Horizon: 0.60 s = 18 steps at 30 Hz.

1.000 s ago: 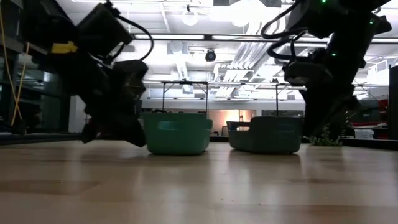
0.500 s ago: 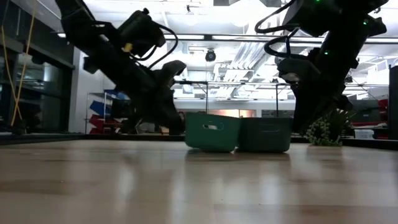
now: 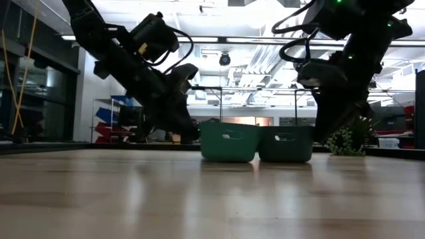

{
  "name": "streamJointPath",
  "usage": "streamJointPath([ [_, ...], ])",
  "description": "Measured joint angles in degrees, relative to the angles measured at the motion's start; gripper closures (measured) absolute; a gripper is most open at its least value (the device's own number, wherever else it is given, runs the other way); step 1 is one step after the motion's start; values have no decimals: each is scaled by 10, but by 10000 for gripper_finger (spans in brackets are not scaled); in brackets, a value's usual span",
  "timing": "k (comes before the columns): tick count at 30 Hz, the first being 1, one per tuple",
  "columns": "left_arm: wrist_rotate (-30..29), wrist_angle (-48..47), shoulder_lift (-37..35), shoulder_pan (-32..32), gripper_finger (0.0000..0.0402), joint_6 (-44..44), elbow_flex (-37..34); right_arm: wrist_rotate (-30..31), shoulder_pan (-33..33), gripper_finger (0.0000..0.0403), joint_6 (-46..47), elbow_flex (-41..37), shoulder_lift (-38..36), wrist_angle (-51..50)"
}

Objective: Sort batteries
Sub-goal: Adjust the bins to the center of the table

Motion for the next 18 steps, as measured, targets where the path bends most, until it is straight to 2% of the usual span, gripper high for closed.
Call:
streamJointPath([
  [5,-27,-22,0,11,401,10,0,-38,0,403,-51,0,0,-4],
  [11,-40,-23,0,29,401,13,0,-52,2,403,-51,0,0,-58],
  [15,-49,-23,0,36,401,15,0,-18,-17,403,-43,0,0,-106],
  [18,-57,-23,0,36,401,17,0,14,-57,403,-65,0,0,-118],
])
